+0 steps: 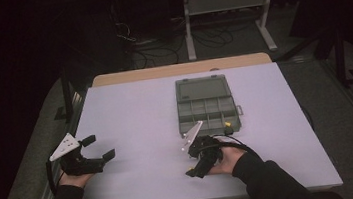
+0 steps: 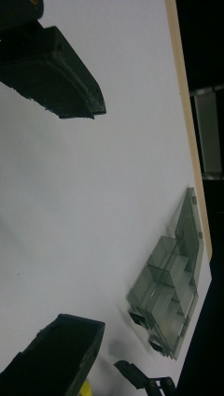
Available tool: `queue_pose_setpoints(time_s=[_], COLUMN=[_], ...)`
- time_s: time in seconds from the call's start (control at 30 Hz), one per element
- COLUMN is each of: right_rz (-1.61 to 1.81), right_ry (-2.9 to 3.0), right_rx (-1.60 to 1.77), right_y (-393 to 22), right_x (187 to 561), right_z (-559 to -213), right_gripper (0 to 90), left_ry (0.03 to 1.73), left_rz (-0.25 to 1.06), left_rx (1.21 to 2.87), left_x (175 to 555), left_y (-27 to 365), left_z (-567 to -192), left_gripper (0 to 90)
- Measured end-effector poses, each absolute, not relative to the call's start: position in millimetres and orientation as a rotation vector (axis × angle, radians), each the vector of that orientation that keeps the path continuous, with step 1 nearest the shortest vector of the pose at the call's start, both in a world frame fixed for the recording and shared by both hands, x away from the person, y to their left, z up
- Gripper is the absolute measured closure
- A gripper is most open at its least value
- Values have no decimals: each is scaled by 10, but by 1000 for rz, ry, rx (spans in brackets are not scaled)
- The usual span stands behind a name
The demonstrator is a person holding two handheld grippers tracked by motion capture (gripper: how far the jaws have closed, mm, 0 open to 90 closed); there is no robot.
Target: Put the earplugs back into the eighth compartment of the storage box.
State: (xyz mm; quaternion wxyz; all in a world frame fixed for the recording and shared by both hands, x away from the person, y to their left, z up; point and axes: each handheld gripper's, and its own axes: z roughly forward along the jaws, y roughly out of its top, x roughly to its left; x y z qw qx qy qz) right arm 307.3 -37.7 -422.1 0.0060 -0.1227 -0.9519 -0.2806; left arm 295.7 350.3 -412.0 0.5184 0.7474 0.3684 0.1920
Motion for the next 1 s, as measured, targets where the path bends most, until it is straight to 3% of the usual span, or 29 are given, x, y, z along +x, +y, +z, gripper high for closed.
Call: queue_pose_setpoints(time_s=[0.1,0.47,0.77,1.0], right_rz=[-866,-821,-802,-834], right_ry=[-2979,-2987,-2967,-2959], right_rx=[-382,-378,-359,-370], right_y=[-369,-360,-358,-398], right_x=[3069,3071,3076,3101], right_z=[-4244,-4281,-4281,-4204], right_gripper=[334,647,777,788], left_ry=[884,883,880,882], left_rz=[460,460,462,461], left_rx=[1793,1794,1795,1796], left_x=[2957,2956,2955,2957], left_y=[3503,3504,3503,3503], left_z=[-4120,-4120,-4118,-4120], left_gripper=[0,0,0,0])
